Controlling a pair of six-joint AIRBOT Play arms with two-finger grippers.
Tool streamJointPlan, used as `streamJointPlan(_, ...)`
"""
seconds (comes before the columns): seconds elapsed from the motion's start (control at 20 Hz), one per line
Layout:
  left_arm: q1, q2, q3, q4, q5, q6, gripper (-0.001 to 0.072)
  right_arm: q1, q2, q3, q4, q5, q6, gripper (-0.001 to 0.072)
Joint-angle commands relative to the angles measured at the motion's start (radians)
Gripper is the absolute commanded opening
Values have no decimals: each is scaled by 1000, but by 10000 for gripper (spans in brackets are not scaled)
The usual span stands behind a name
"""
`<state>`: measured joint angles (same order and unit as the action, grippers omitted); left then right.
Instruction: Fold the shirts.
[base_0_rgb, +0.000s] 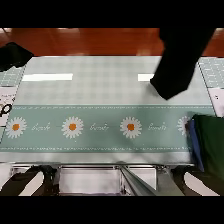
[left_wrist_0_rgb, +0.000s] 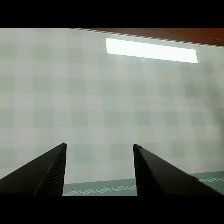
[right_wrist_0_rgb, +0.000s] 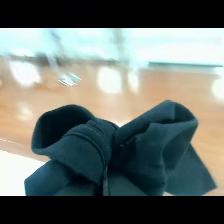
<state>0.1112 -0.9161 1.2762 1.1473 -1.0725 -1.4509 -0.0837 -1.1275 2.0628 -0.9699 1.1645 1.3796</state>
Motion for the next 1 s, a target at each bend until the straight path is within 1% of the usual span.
streamJointPlan(0.0,-5,6,2,50,7,3,507,114,-4,16,94,56,-27,25)
streamJointPlan(0.1,-6,6,2,50,7,-1,507,305,-21,-45,22,55,-39,25)
streamJointPlan(0.15,-5,6,2,50,7,0,507,402,-44,-78,-44,55,-33,25)
streamJointPlan(0.25,5,6,2,58,10,0,507,551,-121,-130,-145,53,17,25)
streamJointPlan(0.3,21,6,2,65,10,0,507,603,-171,-153,-150,47,27,25)
streamJointPlan(0.4,63,6,2,69,9,0,507,698,-298,-175,-144,28,38,25)
streamJointPlan(0.5,98,6,2,68,9,-1,507,779,-446,-175,-110,-23,58,26)
streamJointPlan(0.6,108,6,1,68,5,-1,507,848,-592,-175,-60,-104,72,26)
streamJointPlan(0.75,106,6,1,68,-3,-1,507,905,-776,-174,60,-206,80,26)
streamJointPlan(0.8,107,6,1,70,-3,1,507,905,-812,-174,118,-224,81,86)
streamJointPlan(0.85,107,6,1,90,-3,4,507,898,-834,-174,175,-231,84,348)
streamJointPlan(0.9,107,6,1,122,-6,3,507,872,-835,-174,199,-223,84,413)
streamJointPlan(0.95,107,6,1,154,-18,3,507,829,-820,-167,206,-192,86,413)
